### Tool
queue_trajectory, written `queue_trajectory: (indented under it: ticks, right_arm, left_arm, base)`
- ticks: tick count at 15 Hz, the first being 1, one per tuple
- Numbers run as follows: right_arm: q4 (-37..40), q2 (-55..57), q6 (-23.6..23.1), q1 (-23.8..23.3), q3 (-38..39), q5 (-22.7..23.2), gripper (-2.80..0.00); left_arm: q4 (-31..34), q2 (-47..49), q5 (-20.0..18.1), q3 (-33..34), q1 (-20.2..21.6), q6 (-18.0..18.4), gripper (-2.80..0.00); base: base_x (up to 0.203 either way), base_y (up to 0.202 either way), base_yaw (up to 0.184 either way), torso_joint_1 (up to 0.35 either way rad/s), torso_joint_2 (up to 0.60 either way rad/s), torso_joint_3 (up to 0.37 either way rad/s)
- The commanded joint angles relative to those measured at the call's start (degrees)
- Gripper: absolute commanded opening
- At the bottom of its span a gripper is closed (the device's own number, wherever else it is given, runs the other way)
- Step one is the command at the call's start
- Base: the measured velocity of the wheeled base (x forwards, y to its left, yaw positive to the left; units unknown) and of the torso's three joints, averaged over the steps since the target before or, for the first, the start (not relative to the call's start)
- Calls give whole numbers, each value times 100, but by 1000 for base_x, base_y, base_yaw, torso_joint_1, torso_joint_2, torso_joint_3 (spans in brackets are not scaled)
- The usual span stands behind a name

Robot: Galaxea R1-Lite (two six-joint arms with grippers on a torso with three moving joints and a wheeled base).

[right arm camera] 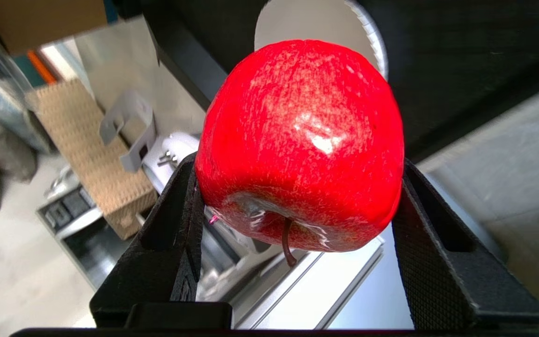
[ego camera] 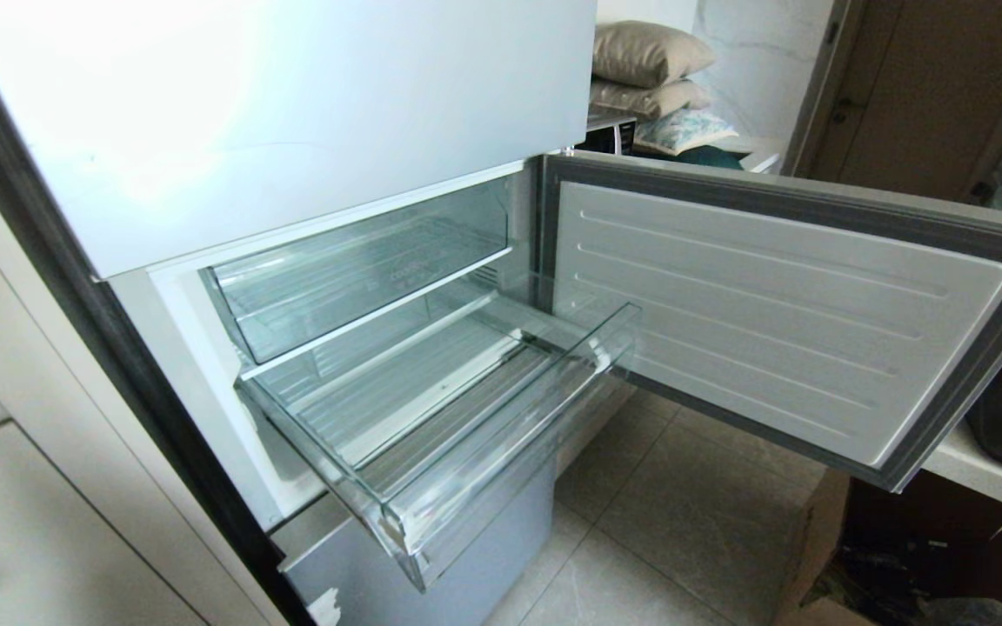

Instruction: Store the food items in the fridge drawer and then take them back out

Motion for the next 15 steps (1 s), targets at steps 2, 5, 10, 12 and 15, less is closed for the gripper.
queue_trajectory:
  ticks: [2,5,10,12,15]
  right_arm:
    - [-3,400,36,188,-153,329,-280]
    - [-59,456,-5,303,-145,372,-280]
    - [-631,561,-52,294,-138,363,-280]
    - [-631,588,-61,303,-138,355,-280]
    - [-657,658,-79,303,-147,346,-280]
  left_arm:
    - [-2,-2,6,0,0,-2,-280]
    - [-2,-2,-3,0,0,-2,-280]
    - [-1,-2,6,0,0,-2,-280]
    - [-2,-2,6,0,0,-2,-280]
    - [-2,-2,6,0,0,-2,-280]
  base:
    - [0,0,0,0,0,0]
    - [0,0,0,0,0,0]
    - [0,0,0,0,0,0]
    - [0,0,0,0,0,0]
    - [0,0,0,0,0,0]
